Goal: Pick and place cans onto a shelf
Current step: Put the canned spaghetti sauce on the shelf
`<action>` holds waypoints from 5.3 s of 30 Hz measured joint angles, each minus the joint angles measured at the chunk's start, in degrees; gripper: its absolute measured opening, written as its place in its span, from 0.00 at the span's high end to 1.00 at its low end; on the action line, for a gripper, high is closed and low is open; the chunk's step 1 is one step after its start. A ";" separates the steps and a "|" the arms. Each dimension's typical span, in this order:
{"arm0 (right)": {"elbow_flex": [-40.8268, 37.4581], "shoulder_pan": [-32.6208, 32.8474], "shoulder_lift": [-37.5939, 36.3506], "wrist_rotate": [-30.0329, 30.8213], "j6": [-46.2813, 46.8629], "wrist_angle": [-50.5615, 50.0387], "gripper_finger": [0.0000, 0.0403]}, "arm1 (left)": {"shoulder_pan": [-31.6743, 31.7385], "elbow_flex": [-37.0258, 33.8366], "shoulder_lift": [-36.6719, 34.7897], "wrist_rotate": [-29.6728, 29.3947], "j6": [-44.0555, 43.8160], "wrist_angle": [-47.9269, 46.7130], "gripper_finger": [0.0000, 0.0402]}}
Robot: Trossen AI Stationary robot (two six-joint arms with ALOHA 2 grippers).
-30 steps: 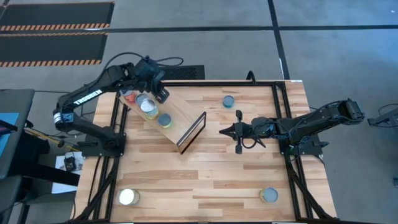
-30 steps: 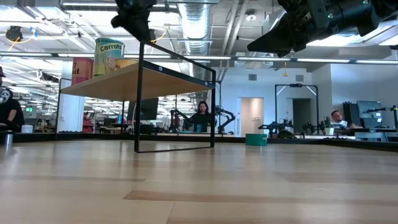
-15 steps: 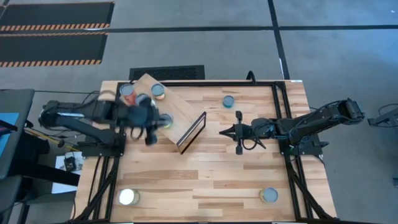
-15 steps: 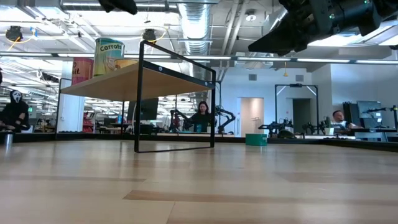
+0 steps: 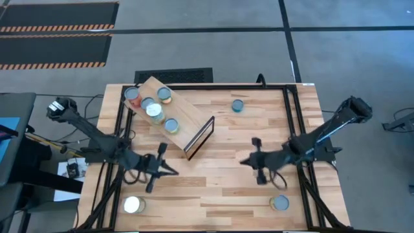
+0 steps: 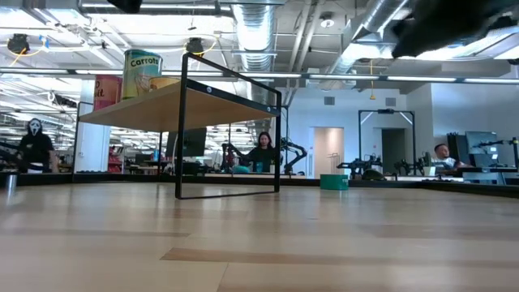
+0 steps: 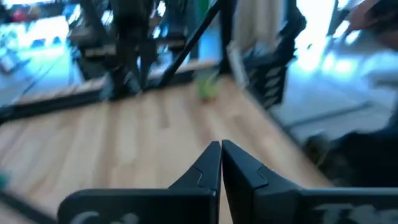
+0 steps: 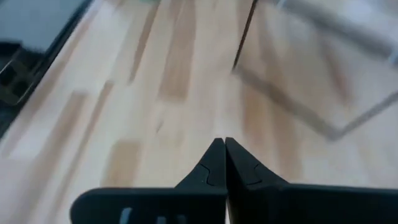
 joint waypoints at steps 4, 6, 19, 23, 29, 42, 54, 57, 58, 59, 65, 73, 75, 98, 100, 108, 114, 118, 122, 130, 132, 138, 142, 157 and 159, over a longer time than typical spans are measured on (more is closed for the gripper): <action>6.27 8.82 3.49 1.18 18.00 -15.28 0.99 | -2.85 -4.50 -0.02 0.28 -1.40 8.55 0.99; 9.48 12.98 6.32 1.18 26.36 -22.11 0.99 | -4.22 -4.92 0.08 0.29 -1.77 9.71 0.99; 33.89 29.61 29.65 -8.80 63.28 -47.61 0.70 | -8.10 -4.99 0.83 -0.59 -2.60 9.95 0.99; 38.19 30.30 35.80 -13.62 66.37 -52.86 0.61 | -8.15 -4.99 0.82 -0.59 -2.61 9.84 0.99; 40.80 28.86 41.03 -18.06 67.37 -57.88 0.59 | -8.15 -4.99 0.83 -0.57 -2.75 9.78 0.99; 42.40 21.51 40.15 -18.26 49.81 -54.20 0.95 | -8.17 -4.99 0.83 -2.67 -4.32 9.75 0.99; 52.19 4.10 39.88 -11.28 4.49 -36.76 0.95 | -8.17 -4.99 0.82 -2.65 -5.18 9.59 0.99; 52.42 0.00 41.28 -11.74 -5.75 -28.65 0.95 | -8.17 -4.99 0.83 -2.65 -5.42 9.36 0.99; 52.72 -1.05 42.02 -11.82 -8.80 -27.33 0.95 | -8.17 -4.99 0.83 -2.66 -5.42 9.33 0.99; 53.32 -1.83 43.00 -11.83 -11.26 -26.79 0.95 | -8.17 -4.99 0.83 -2.65 -5.42 9.32 0.99; 61.11 -4.79 51.51 -13.87 -20.80 -26.73 0.95 | -8.17 -4.99 0.81 -2.65 -6.69 8.61 0.99; 72.12 -6.95 60.86 -14.71 -26.73 -30.29 0.94 | -8.17 -5.01 0.81 -2.63 -7.32 8.11 0.99; 73.70 -7.45 62.42 -14.57 -27.21 -30.67 0.94 | -8.17 -5.01 0.81 -2.65 -7.34 8.11 0.99; 75.36 -8.60 66.07 -14.57 -27.87 -30.34 0.87 | -8.17 -5.01 0.81 -2.34 -7.93 6.84 0.99; 75.40 -8.64 66.07 -14.51 -27.95 -29.44 0.86 | -8.17 -5.01 0.81 -2.34 -7.95 6.82 0.99; 75.42 -8.27 66.09 -14.32 -28.24 -29.06 0.76 | -8.17 -5.01 0.81 -2.25 -8.17 6.74 0.99; 76.26 -7.63 66.10 -11.40 -29.03 -29.91 0.62 | -8.17 -5.01 0.81 -2.23 -7.99 6.72 0.99; 79.46 -6.99 66.11 -11.47 -30.45 -31.56 0.56 | -8.17 -5.01 0.81 -2.23 -7.80 6.65 0.99; 83.95 -6.06 66.11 -11.21 -32.48 -34.48 0.56 | -8.17 -5.01 0.81 -2.24 -6.07 6.60 0.99; 92.48 -3.18 65.02 -10.84 -31.09 -50.81 0.75 | -8.17 -5.01 0.81 -1.75 -5.18 6.70 0.99; 90.66 -2.44 63.47 -11.34 -30.00 -53.25 0.83 | -8.17 -5.01 0.81 -0.43 -5.17 6.65 0.99; 79.92 -1.05 58.49 -11.76 -25.52 -48.80 0.97 | -8.17 -5.01 0.81 2.74 -3.31 6.52 0.99; 66.25 -1.28 51.93 -13.41 -27.10 -33.66 0.97 | -8.17 -5.01 0.83 2.79 -2.82 6.45 0.99; 6.05 -12.24 12.71 -16.17 -27.04 24.60 0.98 | -7.56 3.20 8.29 -3.18 -1.75 -3.65 0.99; 2.58 -13.61 8.80 -16.28 -26.93 27.28 0.98 | -7.08 7.25 11.44 -2.99 -2.52 -9.06 0.99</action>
